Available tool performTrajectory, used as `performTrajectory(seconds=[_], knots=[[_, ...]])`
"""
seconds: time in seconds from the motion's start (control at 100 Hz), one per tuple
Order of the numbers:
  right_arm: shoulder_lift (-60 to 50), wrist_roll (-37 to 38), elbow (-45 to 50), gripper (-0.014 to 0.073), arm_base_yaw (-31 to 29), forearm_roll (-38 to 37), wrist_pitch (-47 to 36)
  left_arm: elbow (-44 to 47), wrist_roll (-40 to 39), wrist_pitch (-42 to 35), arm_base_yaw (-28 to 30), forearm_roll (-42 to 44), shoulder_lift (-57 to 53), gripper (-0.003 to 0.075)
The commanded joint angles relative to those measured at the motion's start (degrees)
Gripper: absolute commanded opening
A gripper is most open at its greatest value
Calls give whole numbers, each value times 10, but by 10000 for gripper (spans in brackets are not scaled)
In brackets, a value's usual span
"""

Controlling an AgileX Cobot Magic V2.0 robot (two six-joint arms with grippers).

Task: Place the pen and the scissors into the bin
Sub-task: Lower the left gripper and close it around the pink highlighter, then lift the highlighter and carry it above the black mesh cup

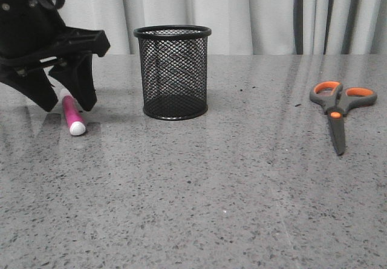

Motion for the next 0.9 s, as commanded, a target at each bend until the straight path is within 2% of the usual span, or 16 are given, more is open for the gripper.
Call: performTrajectory(seconds=[0.0, 0.2, 0.32, 0.54, 0.75, 0.89], knots=[[3, -10, -20, 394, -1, 4, -36, -19, -8, -10, -5, 6, -13, 375], [3, -10, -20, 394, -1, 3, -36, -19, -8, -9, -5, 13, -8, 269], [3, -10, -20, 394, -1, 2, -36, -19, -8, -9, -5, 13, -8, 140], [3, -10, -20, 393, -1, 2, -36, -19, -8, 13, -5, 30, -8, -22], [3, -10, -20, 394, -1, 2, -36, -19, -3, 26, -5, 55, -10, -20], [3, -10, -20, 394, -1, 2, -36, -19, 7, 5, -15, 69, -42, -20]])
